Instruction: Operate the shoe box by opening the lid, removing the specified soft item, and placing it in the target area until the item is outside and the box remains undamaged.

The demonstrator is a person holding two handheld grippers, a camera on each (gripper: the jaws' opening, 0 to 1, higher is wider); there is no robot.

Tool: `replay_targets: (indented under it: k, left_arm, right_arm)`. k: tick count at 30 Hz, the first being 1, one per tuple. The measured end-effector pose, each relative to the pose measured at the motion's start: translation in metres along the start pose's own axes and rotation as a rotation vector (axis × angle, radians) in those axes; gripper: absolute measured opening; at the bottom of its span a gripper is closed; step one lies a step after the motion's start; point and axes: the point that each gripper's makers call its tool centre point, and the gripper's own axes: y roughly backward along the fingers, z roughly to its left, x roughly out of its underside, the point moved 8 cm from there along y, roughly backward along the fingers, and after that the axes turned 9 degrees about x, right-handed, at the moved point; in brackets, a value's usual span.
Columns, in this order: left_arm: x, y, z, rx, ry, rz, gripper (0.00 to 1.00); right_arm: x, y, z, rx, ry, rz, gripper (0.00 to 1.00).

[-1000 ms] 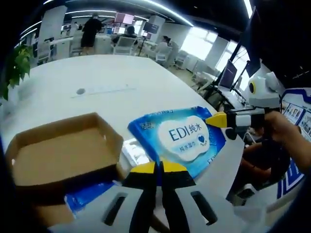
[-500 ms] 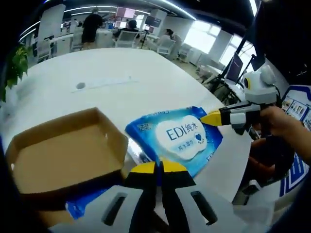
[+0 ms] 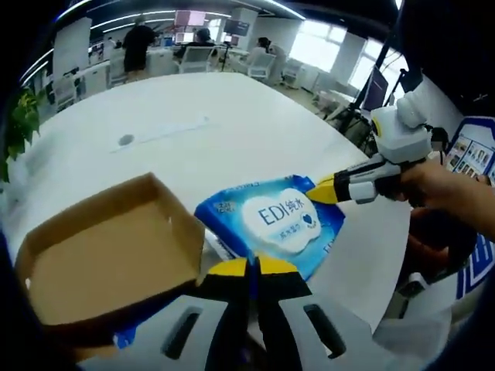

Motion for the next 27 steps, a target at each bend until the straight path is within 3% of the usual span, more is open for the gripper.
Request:
replay_targets:
  k: [18, 22, 24, 27]
  left_arm:
    - [0.003, -0.004, 0.002, -0.020, -0.013, 0.010, 0.00]
    - [0.001, 0.001, -0.001, 0.004, -0.005, -0.008, 0.00]
    - [0.000, 0.005, -0.001, -0.005, -0.032, -0.017, 0.00]
    - [0.002, 0.011, -0.002, -0.002, -0.041, -0.021, 0.00]
  right_arm:
    - [0.007, -0.019, 0.002, 0.070, -0.015, -0.001, 0.00]
    - [0.001, -0.019, 0.005, 0.066, -0.053, -0.034, 0.00]
    - [0.003, -0.019, 0.004, 0.087, 0.001, -0.016, 0.00]
    - [0.003, -0.018, 0.004, 0.094, -0.010, -0.016, 0.00]
